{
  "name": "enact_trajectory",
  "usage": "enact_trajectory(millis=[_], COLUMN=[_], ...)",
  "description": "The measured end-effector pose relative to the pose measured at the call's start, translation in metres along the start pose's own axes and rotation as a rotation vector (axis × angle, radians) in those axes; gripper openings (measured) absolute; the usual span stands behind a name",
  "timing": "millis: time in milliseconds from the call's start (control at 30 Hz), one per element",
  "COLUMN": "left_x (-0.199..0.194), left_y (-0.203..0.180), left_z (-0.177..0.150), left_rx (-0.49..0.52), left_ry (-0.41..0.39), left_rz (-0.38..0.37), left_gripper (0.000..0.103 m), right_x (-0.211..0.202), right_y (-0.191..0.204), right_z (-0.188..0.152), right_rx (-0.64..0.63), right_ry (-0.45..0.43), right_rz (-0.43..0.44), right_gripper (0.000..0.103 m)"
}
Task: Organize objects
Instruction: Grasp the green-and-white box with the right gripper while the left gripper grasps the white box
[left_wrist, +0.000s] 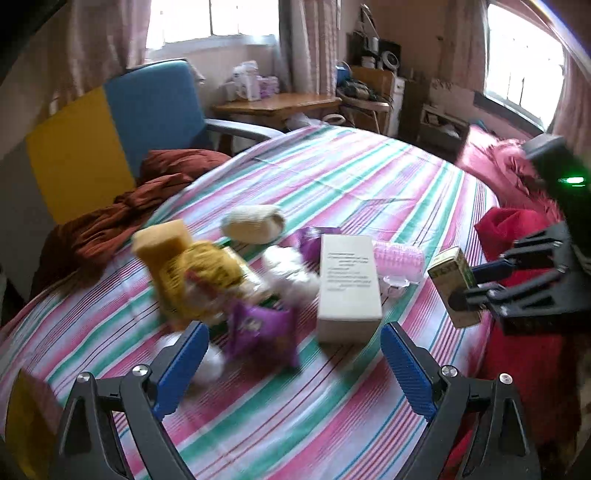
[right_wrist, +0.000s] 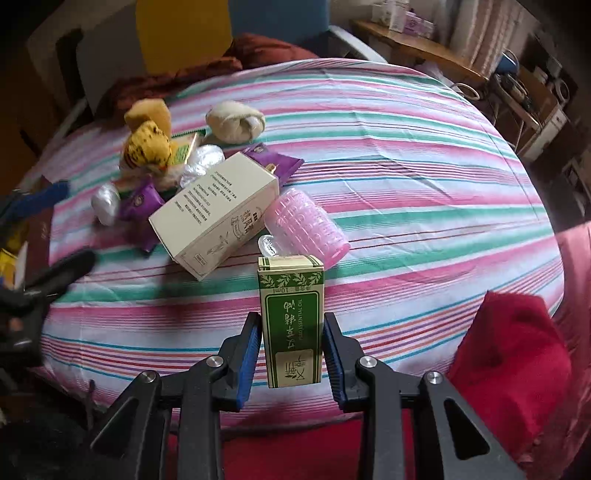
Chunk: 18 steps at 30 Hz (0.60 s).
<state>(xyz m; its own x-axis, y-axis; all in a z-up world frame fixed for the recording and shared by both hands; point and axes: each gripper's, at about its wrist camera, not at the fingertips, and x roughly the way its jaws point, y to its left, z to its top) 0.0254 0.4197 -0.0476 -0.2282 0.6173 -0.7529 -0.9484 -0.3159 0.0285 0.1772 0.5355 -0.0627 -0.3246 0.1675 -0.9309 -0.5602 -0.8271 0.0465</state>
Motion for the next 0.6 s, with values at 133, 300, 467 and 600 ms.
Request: enact_trajectory(millis=[133, 300, 467, 600], left_x=[0.026, 0.057, 0.084, 0.071], left_y=[-0.015, -0.028, -0.036, -0.031], left_z=[0.013, 0.021, 0.020, 0.012], left_rx=[0.055, 0.081, 0.074, 0.018], left_ry=[0.031, 0.089, 0.171, 0.139], left_rz=[0.005, -0.022, -0.078, -0.083], left_gripper=[0.093, 0.078, 0.050, 0.050], right_x=[0.008, 0.011, 0.012, 0.011], right_y=[-0.003, -0.008, -0.010, -0.012], right_z=[0.000, 0.003, 0.003, 0.002], right_rx=[0.036, 0.062, 0.074, 0.084], right_ry=[-0.019, -0.031, -0.033, -0.046], right_rz=[0.012, 0.046, 0.055, 0.061], right_gripper=[0.032, 0.032, 0.032, 0.032])
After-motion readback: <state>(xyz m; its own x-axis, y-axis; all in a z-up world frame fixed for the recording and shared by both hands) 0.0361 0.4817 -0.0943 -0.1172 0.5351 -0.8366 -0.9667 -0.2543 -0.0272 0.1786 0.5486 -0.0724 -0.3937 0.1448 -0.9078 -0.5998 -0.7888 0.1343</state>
